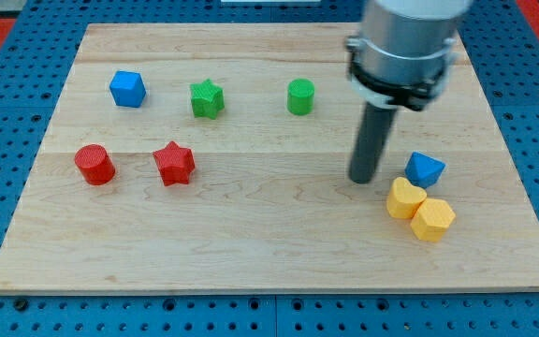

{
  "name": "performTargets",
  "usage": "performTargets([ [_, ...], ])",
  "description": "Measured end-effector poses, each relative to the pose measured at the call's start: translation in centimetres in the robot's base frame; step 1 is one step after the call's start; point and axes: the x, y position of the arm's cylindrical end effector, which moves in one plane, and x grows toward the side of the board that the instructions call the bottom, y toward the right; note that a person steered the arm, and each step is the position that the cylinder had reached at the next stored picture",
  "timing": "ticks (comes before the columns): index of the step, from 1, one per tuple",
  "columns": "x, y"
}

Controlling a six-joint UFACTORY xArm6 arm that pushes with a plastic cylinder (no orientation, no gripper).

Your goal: Move the red blocks into yellow blocks

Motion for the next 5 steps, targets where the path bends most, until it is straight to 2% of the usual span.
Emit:
performTargets([
  [1,1.6,-4.6],
  [2,5.0,-10.9],
  [3,4.0,-20.2],
  [4,-0.4,-22.7],
  [5,-2.4,-21.6],
])
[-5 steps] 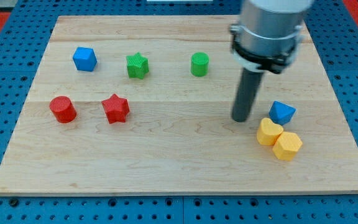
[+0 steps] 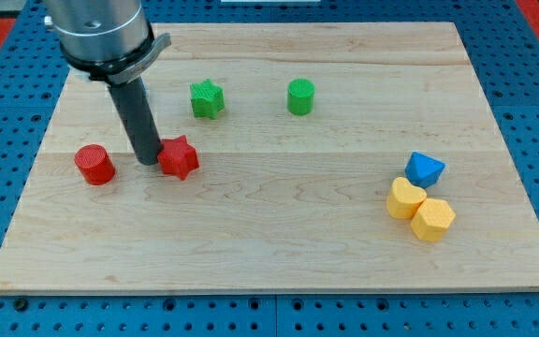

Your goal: Move the red blocks into yellow blocks

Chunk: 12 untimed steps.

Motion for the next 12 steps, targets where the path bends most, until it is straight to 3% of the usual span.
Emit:
performTargets([
  [3,0.2,20.6],
  [5,1.7,24.7],
  [6,3.7,21.4],
  [7,8.5,17.4],
  [8,10.5,6.3],
  [9,9.8,-6.9],
  [10,4.0,-13.5],
  [11,0.1,-13.1],
  [12,0.2,-6.2],
])
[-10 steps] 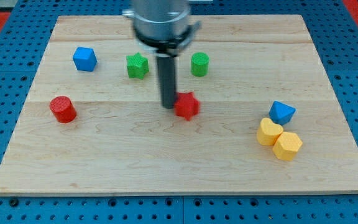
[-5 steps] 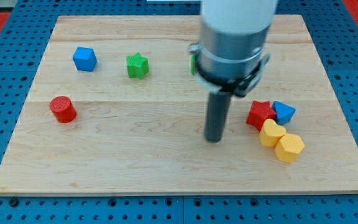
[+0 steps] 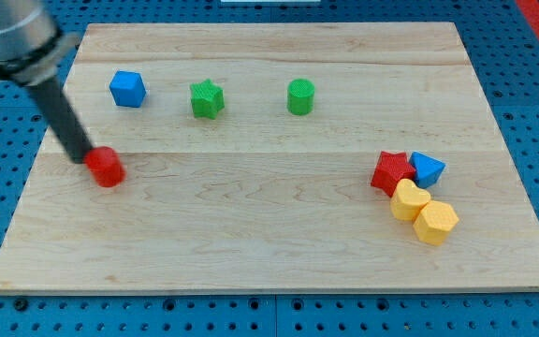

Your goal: Move the red blocks into yellow blocks

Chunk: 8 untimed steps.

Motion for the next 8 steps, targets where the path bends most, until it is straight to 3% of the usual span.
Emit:
performTargets([
  [1,2.1,4.8],
  [3,4.4,1.3],
  [5,4.6,13.9],
  [6,6.9,15.2],
  [7,8.7,12.9],
  [8,8.2,17.5],
])
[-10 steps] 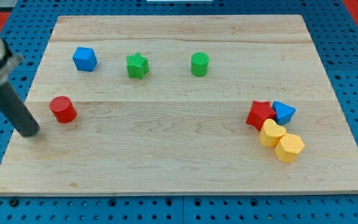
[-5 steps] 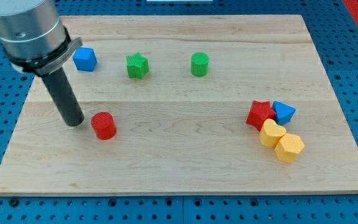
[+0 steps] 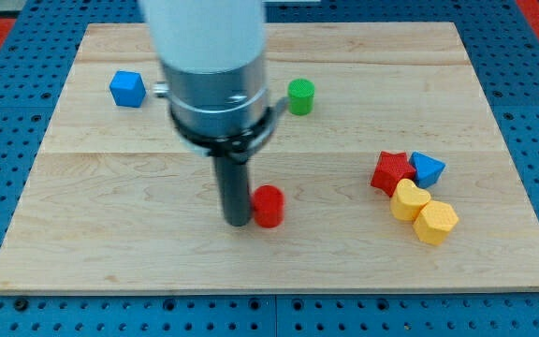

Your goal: Move the red blocks into yellow blocks

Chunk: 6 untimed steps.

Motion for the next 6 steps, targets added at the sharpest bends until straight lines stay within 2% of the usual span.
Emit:
performTargets([
  [1,-0.8,5.6],
  [2,-0.8,7.8],
  [5,-3.3,7.3],
  [6,-3.5,11.7],
])
